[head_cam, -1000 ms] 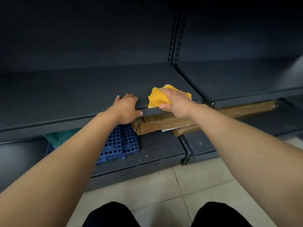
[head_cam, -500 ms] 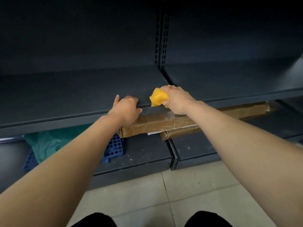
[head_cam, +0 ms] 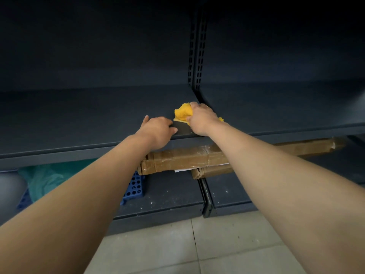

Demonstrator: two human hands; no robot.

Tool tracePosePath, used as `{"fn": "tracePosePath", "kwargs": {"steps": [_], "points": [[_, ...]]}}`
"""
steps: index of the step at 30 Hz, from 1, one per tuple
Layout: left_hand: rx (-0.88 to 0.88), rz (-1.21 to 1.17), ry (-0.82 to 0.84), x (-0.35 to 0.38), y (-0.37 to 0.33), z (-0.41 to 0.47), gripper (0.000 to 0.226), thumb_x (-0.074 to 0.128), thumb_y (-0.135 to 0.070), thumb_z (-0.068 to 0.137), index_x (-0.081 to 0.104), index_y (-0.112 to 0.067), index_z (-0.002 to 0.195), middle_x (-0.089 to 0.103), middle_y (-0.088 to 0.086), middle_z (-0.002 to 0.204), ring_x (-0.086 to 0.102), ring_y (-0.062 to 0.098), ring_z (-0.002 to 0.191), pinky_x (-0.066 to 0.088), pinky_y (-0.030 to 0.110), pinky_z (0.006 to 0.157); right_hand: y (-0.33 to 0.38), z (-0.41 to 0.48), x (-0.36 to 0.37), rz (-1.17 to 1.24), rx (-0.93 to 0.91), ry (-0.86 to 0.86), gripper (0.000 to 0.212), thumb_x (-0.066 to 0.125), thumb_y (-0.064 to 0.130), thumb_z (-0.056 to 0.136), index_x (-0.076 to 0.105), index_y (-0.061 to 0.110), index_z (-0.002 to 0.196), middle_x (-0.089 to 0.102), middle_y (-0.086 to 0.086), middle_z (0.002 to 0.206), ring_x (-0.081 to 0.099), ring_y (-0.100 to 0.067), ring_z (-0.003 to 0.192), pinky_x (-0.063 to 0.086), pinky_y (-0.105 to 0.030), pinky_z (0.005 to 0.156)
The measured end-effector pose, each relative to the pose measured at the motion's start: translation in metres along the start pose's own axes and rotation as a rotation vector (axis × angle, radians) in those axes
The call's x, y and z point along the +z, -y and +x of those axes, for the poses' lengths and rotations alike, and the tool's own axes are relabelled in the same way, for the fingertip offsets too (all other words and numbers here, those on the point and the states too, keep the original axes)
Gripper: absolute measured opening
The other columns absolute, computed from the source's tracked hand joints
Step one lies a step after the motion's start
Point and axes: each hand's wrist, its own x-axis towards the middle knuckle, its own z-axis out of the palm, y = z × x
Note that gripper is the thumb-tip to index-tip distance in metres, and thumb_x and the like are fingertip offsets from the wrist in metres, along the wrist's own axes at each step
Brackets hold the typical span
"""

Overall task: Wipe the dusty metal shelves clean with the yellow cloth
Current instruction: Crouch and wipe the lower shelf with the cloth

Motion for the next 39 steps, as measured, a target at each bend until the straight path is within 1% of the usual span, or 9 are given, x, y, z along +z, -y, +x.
{"fn": "tracePosePath", "kwargs": {"steps": [6, 9, 12, 15, 19, 24, 30, 34, 39], "points": [[-0.024, 0.046, 0.038, 0.001, -0.016, 0.017, 0.048, 0.032, -0.035, 0.101, 0.033, -0.016, 0.144, 0.029, 0.007, 0.152, 0.023, 0.023, 0.142, 0.002, 0.045, 0.117, -0.006, 0.029, 0.0, -0.002, -0.076, -0.014, 0.049, 0.044, 0.021, 0.098, 0.027, 0.017, 0.144, 0.036, -0.013, 0.143, 0.037, -0.034, 0.13, 0.031, -0.041, 0.106], [-0.036, 0.012, 0.062, 0.002, -0.016, 0.018, 0.051, 0.031, -0.034, 0.101, 0.021, -0.019, 0.149, 0.016, 0.001, 0.158, 0.008, 0.018, 0.146, -0.003, 0.046, 0.117, -0.012, 0.039, -0.007, 0.006, -0.123, -0.149, 0.054, 0.047, 0.011, 0.094, 0.028, 0.018, 0.144, 0.036, -0.011, 0.142, 0.037, -0.032, 0.129, 0.03, -0.039, 0.106], [-0.064, 0.027, 0.069, 0.004, -0.018, 0.021, 0.052, 0.029, -0.033, 0.102, 0.016, -0.021, 0.15, 0.01, -0.001, 0.159, 0.004, 0.016, 0.146, -0.005, 0.047, 0.117, -0.018, 0.056, -0.016, -0.103, -0.156, -0.271, 0.061, 0.051, 0.011, 0.092, 0.025, 0.018, 0.146, 0.034, -0.011, 0.146, 0.03, -0.033, 0.135, 0.02, -0.043, 0.115], [-0.084, 0.043, 0.073, 0.004, -0.02, 0.022, 0.051, 0.029, -0.031, 0.102, 0.014, -0.021, 0.15, 0.009, -0.001, 0.159, 0.003, 0.016, 0.147, -0.006, 0.048, 0.117, -0.025, 0.074, -0.02, -0.146, -0.103, -0.098, 0.061, 0.049, 0.02, 0.094, 0.021, 0.022, 0.148, 0.028, -0.008, 0.153, 0.017, -0.032, 0.143, 0.012, -0.047, 0.118], [-0.089, 0.037, 0.078, 0.005, -0.021, 0.021, 0.051, 0.028, -0.031, 0.102, 0.013, -0.021, 0.15, 0.007, -0.002, 0.159, 0.002, 0.016, 0.147, -0.007, 0.048, 0.116, -0.031, 0.076, -0.021, -0.109, -0.016, 0.112, 0.059, 0.038, 0.037, 0.097, 0.017, 0.026, 0.15, 0.029, -0.007, 0.154, 0.027, -0.033, 0.14, 0.018, -0.044, 0.116], [-0.079, 0.053, 0.075, 0.004, -0.021, 0.018, 0.051, 0.027, -0.031, 0.103, 0.013, -0.02, 0.15, 0.006, -0.001, 0.159, 0.001, 0.016, 0.147, -0.006, 0.049, 0.116, -0.04, 0.05, -0.019, -0.105, -0.023, 0.092, 0.06, 0.036, 0.041, 0.097, 0.017, 0.024, 0.15, 0.029, -0.007, 0.154, 0.03, -0.032, 0.139, 0.025, -0.041, 0.112], [-0.062, 0.144, 0.077, 0.006, -0.02, 0.018, 0.049, 0.027, -0.023, 0.104, 0.012, -0.019, 0.15, 0.004, 0.002, 0.159, 0.0, 0.019, 0.147, -0.003, 0.052, 0.114, -0.045, 0.008, -0.016, -0.107, -0.04, 0.076, 0.053, 0.039, 0.04, 0.095, 0.029, 0.023, 0.145, 0.042, -0.009, 0.145, 0.039, -0.033, 0.132, 0.03, -0.04, 0.107], [-0.03, 0.227, 0.056, 0.008, -0.017, 0.013, 0.045, 0.027, -0.018, 0.104, 0.021, -0.021, 0.149, 0.009, 0.005, 0.158, 0.004, 0.022, 0.146, -0.001, 0.054, 0.114, -0.045, -0.013, -0.015, -0.101, -0.017, 0.059, 0.049, 0.041, 0.039, 0.095, 0.034, 0.024, 0.141, 0.046, -0.008, 0.141, 0.042, -0.033, 0.128, 0.033, -0.04, 0.103], [0.023, 0.074, -0.018, 0.009, -0.003, -0.005, 0.043, 0.026, -0.021, 0.103, 0.03, -0.016, 0.146, 0.023, 0.003, 0.155, 0.016, 0.02, 0.144, -0.005, 0.05, 0.115, -0.033, -0.032, -0.014, -0.12, 0.042, 0.056, 0.052, 0.04, 0.035, 0.098, 0.026, 0.025, 0.147, 0.04, -0.007, 0.147, 0.037, -0.032, 0.133, 0.03, -0.041, 0.108]]}}
